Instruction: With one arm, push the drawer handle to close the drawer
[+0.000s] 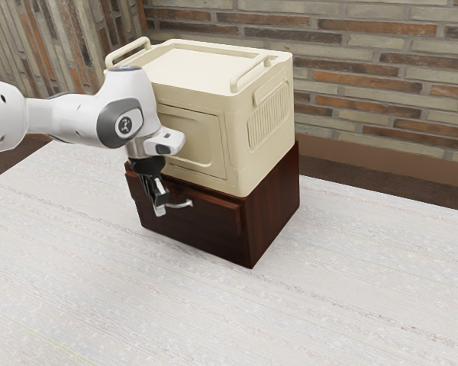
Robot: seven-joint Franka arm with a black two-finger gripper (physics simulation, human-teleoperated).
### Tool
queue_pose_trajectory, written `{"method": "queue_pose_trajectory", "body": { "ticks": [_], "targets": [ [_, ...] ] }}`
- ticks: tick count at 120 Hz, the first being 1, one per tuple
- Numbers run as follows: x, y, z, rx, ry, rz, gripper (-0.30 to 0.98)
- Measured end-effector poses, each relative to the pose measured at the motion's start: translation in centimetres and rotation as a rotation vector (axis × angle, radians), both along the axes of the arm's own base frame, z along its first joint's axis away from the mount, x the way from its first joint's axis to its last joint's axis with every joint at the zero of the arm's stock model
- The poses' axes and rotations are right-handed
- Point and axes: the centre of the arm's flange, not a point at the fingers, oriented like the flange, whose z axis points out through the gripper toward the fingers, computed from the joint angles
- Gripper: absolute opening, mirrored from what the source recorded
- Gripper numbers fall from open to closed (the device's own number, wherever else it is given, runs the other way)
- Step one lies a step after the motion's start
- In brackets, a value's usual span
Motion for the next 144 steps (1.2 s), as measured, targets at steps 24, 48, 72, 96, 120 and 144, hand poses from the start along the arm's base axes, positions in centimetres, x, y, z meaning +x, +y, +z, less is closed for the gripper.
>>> {"method": "queue_pose_trajectory", "body": {
  "ticks": [24,48,72,96,120,144],
  "targets": [
    [0.69,0.47,0.00,0.037,-0.051,-0.073,-0.10],
    [0.88,0.57,-0.06,0.046,-0.067,-0.090,-0.10],
    [0.86,0.56,-0.06,0.044,-0.064,-0.089,-0.10],
    [0.85,0.55,-0.05,0.044,-0.062,-0.088,-0.10],
    [0.85,0.36,-0.08,0.041,-0.061,-0.085,-0.10],
    [0.84,0.10,-0.13,0.038,-0.061,-0.085,-0.10]
  ]
}}
